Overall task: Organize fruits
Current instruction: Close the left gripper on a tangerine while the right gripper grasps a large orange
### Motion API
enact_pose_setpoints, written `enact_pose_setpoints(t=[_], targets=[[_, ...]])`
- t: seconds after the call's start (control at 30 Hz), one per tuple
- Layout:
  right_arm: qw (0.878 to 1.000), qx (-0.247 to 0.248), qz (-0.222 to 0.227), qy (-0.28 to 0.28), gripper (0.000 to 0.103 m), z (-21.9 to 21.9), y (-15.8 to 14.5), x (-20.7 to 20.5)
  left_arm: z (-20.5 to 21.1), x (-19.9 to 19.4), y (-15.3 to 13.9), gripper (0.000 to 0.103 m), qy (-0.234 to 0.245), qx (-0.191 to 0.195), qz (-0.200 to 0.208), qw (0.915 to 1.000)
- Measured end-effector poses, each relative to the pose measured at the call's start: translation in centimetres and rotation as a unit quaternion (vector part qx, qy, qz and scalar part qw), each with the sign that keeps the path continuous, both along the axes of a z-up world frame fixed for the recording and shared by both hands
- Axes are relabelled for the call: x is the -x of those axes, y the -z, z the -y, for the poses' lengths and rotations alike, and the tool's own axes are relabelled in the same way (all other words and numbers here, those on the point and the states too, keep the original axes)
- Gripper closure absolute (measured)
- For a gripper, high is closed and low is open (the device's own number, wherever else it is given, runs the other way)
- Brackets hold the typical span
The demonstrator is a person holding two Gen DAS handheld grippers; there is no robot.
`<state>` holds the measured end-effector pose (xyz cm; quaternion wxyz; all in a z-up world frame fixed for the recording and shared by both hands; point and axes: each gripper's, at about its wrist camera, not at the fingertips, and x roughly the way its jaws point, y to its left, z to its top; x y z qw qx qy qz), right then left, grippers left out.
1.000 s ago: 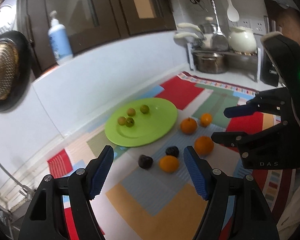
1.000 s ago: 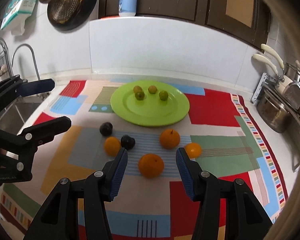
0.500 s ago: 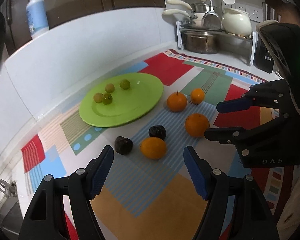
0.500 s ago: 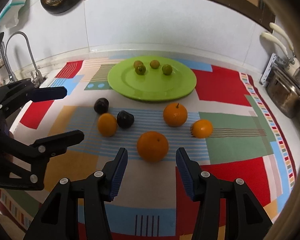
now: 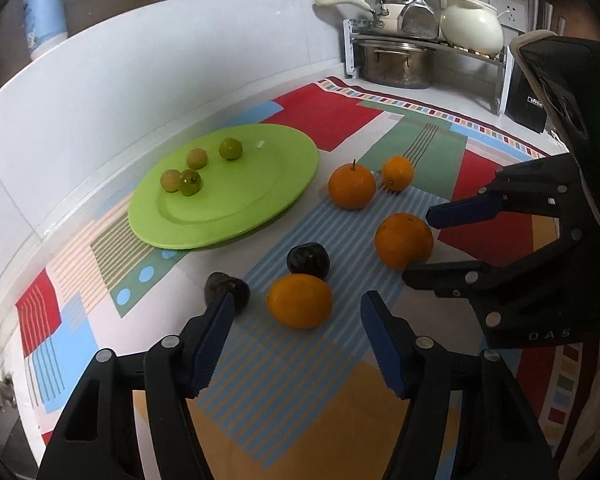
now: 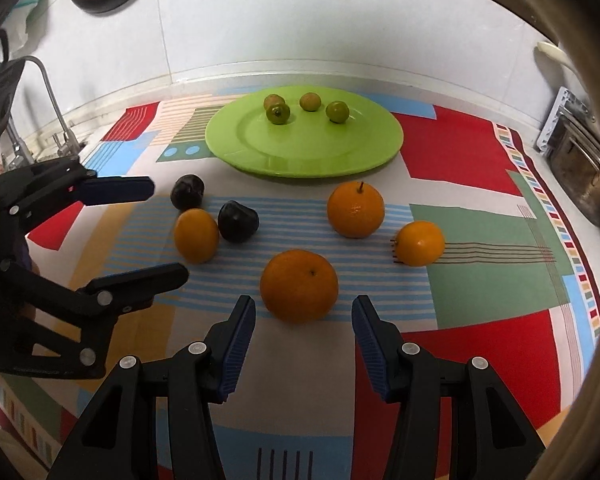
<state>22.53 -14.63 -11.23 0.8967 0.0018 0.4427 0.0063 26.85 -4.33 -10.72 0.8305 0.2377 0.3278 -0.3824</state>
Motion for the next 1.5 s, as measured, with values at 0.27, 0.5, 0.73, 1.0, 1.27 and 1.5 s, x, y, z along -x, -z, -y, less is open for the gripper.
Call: enact_pose_setpoints(t=[0.27, 0.5, 0.73, 1.0, 1.27, 1.5], targets=[[1.0, -0.017, -0.009, -0.003, 0.052, 0.4, 0.7, -0.9, 0.7, -1.2, 0.9, 0.046, 0.0, 0.004, -0.035, 0.9994], [1.0, -0.022, -0.006, -0.009, 0.052, 0.6, 0.9, -1.7, 1.1, -1.8, 1.4, 0.049, -0.005, 0.0, -0.043, 0.9991], [0.999, -0.03, -0.01, -0.012, 0.06, 0.7, 1.2, -2.3, 1.1, -2.1, 1.4, 0.064, -0.015, 0.005, -0.051, 0.9986], [0.999, -0.039, -0.01, -0.009, 0.06, 0.7, 1.3, -2.7, 0.9, -1.9, 0.9, 0.064, -0.042, 0.017, -0.058, 0.9973], [0.999, -0.04, 0.004, -0.011, 0.06, 0.8, 0.1, -2.3, 0.5, -1.0, -0.6, 0.064, -0.071, 0.032, -0.058, 0.9953], [0.999, -0.043, 0.027, -0.013, 0.06, 1.0, -2.0, -1.5, -0.1, 0.0, -2.3, 0.064, -0.104, 0.055, -0.058, 0.9914]])
